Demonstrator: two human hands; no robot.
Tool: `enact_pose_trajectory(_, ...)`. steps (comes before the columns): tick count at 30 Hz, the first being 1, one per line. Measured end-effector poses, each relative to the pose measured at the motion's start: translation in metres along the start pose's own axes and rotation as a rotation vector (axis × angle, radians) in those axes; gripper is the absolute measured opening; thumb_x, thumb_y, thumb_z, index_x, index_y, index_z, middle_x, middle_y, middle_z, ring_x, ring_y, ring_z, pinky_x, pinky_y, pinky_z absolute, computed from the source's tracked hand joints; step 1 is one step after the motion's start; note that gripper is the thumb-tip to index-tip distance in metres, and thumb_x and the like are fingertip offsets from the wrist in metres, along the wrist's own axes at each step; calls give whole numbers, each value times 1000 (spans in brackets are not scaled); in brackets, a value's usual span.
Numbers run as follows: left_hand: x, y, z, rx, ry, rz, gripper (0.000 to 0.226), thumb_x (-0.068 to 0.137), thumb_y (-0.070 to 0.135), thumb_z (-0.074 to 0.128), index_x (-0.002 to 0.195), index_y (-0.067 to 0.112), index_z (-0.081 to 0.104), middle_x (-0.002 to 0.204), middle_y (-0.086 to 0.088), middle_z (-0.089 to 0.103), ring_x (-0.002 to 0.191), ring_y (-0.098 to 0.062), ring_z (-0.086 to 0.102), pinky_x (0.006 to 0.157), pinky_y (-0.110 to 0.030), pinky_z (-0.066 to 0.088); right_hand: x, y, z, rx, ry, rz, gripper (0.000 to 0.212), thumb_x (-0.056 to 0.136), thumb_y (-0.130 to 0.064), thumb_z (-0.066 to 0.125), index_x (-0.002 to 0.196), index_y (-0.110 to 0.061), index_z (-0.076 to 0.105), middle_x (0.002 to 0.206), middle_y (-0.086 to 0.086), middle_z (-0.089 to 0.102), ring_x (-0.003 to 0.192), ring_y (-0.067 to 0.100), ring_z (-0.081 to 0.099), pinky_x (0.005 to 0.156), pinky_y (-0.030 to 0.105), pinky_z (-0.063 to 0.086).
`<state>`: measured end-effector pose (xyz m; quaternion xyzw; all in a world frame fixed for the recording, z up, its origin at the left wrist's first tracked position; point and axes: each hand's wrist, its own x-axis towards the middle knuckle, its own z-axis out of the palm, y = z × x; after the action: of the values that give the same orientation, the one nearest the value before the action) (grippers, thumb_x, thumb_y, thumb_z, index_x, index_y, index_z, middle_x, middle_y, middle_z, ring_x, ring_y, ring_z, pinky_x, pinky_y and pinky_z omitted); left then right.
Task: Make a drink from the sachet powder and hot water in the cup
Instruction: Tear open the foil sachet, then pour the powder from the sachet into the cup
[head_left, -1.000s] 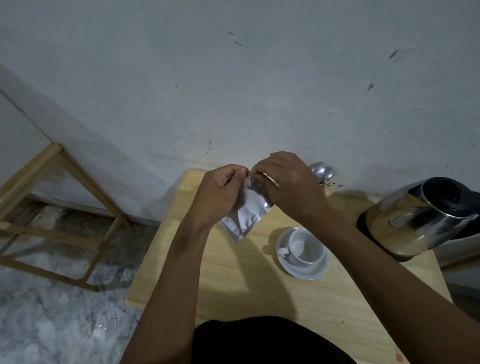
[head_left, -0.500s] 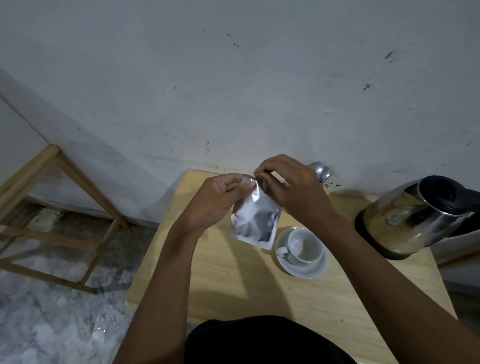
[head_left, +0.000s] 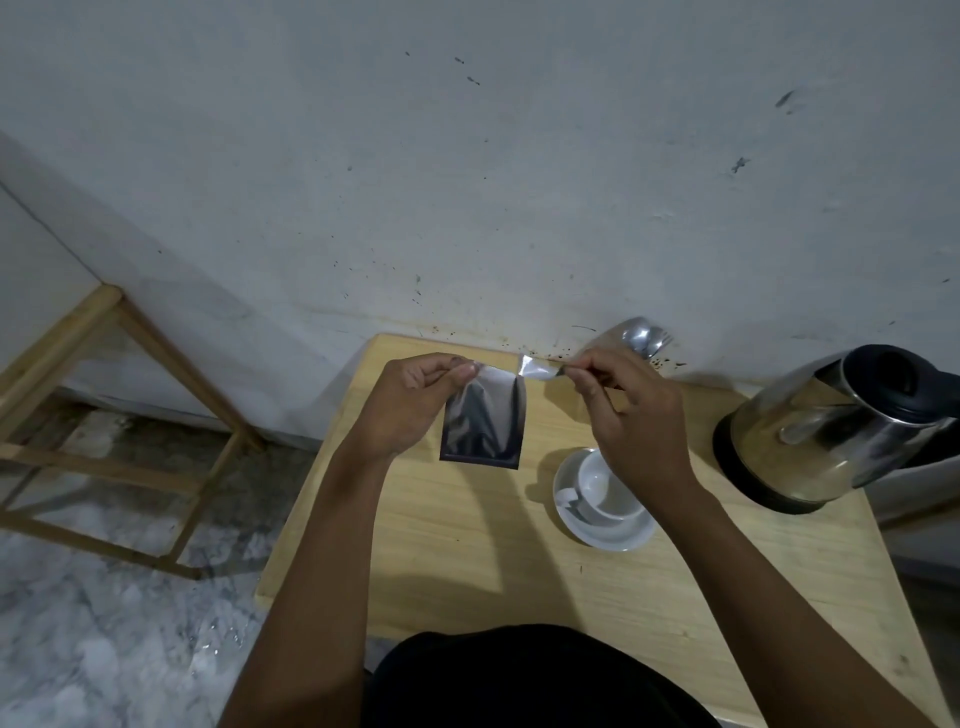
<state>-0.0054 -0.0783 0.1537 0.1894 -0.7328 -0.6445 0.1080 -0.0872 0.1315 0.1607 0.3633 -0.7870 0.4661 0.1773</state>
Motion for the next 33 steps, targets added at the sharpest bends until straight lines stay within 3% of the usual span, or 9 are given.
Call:
enact_pose_trajectory(5, -2, -18, -7, 13, 41, -6, 16, 90, 16, 62, 81, 22, 74, 70, 13, 73, 76, -5, 66, 70, -14, 52, -17, 6, -5, 214, 115, 468, 10, 95, -17, 60, 98, -12, 68, 84, -5, 68, 76, -6, 61, 67, 5, 43)
enact_pose_trajectory(10, -9, -29, -17, 63, 58, -51, 15, 90, 26, 62, 87, 18, 75, 85, -8, 75, 80, -23, 65, 80, -35, 51, -34, 46, 23, 185, -160, 755, 17, 93, -20, 65, 109, -14, 64, 88, -4, 71, 80, 11, 68, 72, 23, 51)
enact_pose_trajectory(14, -20, -31, -13, 148, 88, -85, 15, 91, 33, 60, 84, 31, 73, 84, -1, 74, 78, -10, 66, 76, -26, 52, -44, 59, 67, 44, -377, 749, 12, 91, -12, 63, 87, -16, 73, 86, -1, 71, 74, 7, 62, 64, 15, 43)
enact_pose_trajectory(19, -29, -38, -8, 126, 108, -156, 15, 90, 33, 61, 91, 27, 74, 88, 0, 75, 78, -8, 64, 70, -16, 51, -45, 69, 107, -37, -545, 761, 18, 93, -13, 59, 96, -12, 76, 98, 2, 73, 81, 10, 58, 64, 14, 39)
enact_pose_trajectory(22, -32, -41, -5, 146, 104, -159, 15, 92, 32, 59, 92, 29, 74, 85, 10, 74, 77, -3, 63, 68, -14, 50, -46, 77, 115, -99, -684, 725, 21, 94, -20, 58, 106, -12, 73, 110, 4, 72, 92, 14, 61, 76, 23, 46)
enact_pose_trajectory(24, -33, -43, -3, 137, 113, -171, 16, 92, 30, 58, 94, 24, 74, 84, 11, 72, 74, -3, 62, 64, -14, 49, -44, 78, 110, -105, -648, 699, 23, 94, -23, 57, 107, -11, 73, 112, 4, 70, 101, 19, 62, 84, 28, 46)
enact_pose_trajectory(28, -32, -45, 4, 72, 120, -191, 18, 91, 28, 61, 97, 17, 75, 81, 4, 73, 66, -5, 60, 57, -12, 48, -39, 57, 78, 276, -362, 905, 20, 97, -23, 54, 102, -16, 72, 106, -2, 71, 93, 18, 67, 80, 32, 49)
enact_pose_trajectory(30, -29, -44, 11, 27, 116, -202, 17, 90, 25, 63, 96, 16, 75, 77, 2, 72, 62, -4, 59, 57, -14, 50, -46, 43, 56, 557, -392, 1031, 19, 96, -23, 56, 107, -16, 71, 109, 0, 71, 98, 17, 67, 83, 35, 52)
enact_pose_trajectory(33, -26, -40, 28, -6, 74, -199, 17, 90, 25, 63, 94, 13, 75, 79, 2, 71, 66, -5, 60, 61, -20, 53, -66, 40, 34, 549, -543, 941, 24, 91, -32, 65, 113, -24, 67, 108, -4, 73, 103, 14, 67, 84, 32, 54)
